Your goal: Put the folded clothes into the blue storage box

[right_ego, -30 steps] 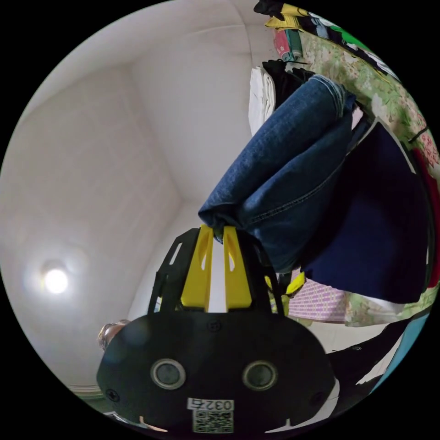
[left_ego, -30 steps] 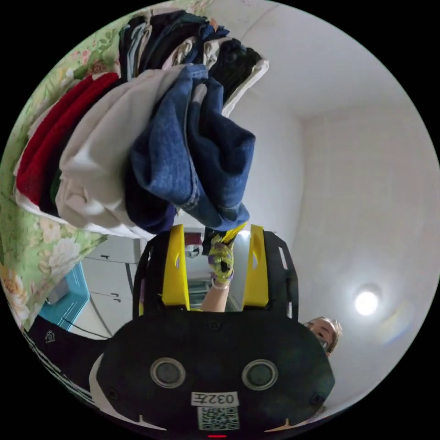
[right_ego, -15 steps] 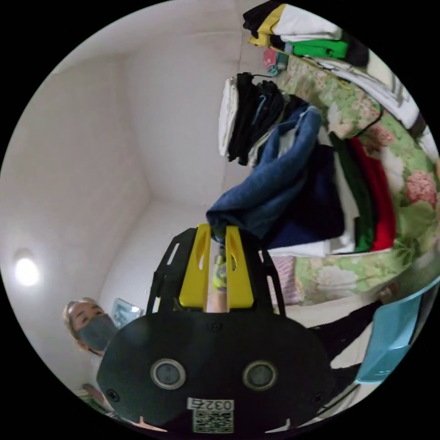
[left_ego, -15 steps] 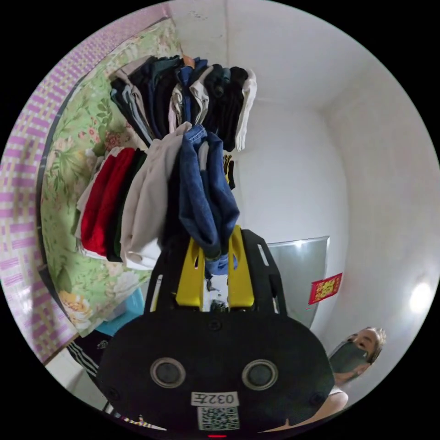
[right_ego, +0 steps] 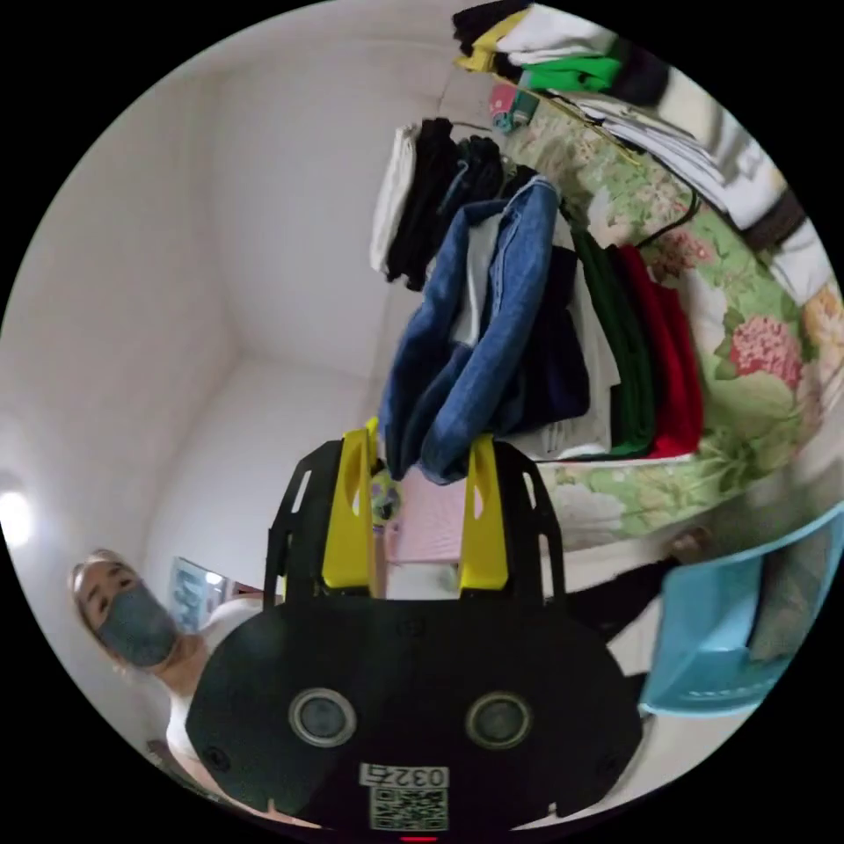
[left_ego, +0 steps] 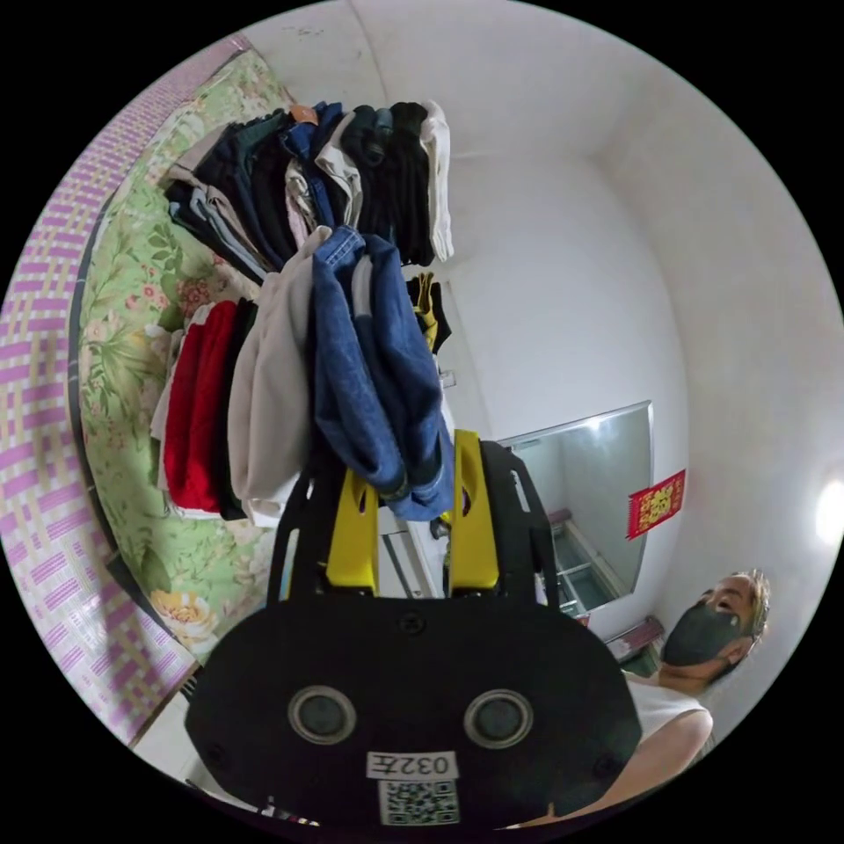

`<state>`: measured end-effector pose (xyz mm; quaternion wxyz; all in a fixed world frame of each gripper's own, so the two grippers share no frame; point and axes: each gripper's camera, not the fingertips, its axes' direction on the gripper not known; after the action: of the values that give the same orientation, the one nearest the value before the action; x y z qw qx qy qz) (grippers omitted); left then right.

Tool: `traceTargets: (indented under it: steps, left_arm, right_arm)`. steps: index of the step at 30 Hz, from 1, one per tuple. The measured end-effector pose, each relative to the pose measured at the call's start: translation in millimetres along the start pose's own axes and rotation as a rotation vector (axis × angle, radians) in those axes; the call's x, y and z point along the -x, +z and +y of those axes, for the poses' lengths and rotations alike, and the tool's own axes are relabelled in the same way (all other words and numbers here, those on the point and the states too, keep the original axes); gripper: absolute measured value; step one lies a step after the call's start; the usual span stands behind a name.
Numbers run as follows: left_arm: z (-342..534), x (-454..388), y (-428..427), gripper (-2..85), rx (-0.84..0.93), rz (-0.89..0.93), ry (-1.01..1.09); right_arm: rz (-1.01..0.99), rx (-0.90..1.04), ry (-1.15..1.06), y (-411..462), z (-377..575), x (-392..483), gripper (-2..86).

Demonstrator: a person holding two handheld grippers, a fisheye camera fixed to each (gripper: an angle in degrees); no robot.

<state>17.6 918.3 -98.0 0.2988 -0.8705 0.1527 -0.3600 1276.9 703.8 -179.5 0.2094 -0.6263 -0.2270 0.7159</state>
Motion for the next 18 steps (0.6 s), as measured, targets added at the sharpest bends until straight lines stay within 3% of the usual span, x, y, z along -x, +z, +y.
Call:
traceTargets:
  steps: [3, 7, 13, 18]
  left_arm:
    - [-1, -7, 14, 4.6, 0.002, -0.004, -0.013]
    - [-4, -25, 31, 2.6, 0.005, -0.012, -0.004]
    - [-44, -114, 76, 1.8, 0.047, -0.033, 0.227]
    - [-57, -197, 155, 1.9, 0.177, 0.158, 0.41]
  right_arm:
    - [0.159, 0.038, 0.0, -2, 2, 9, 9.0]
    - [0.049, -0.004, -0.011, -22, 11, 9, 5.5]
    - [0.039, -0.103, -0.177, -76, 18, 56, 4.7]
    - [0.046, -0.253, -0.351, -165, 70, 96, 4.7]
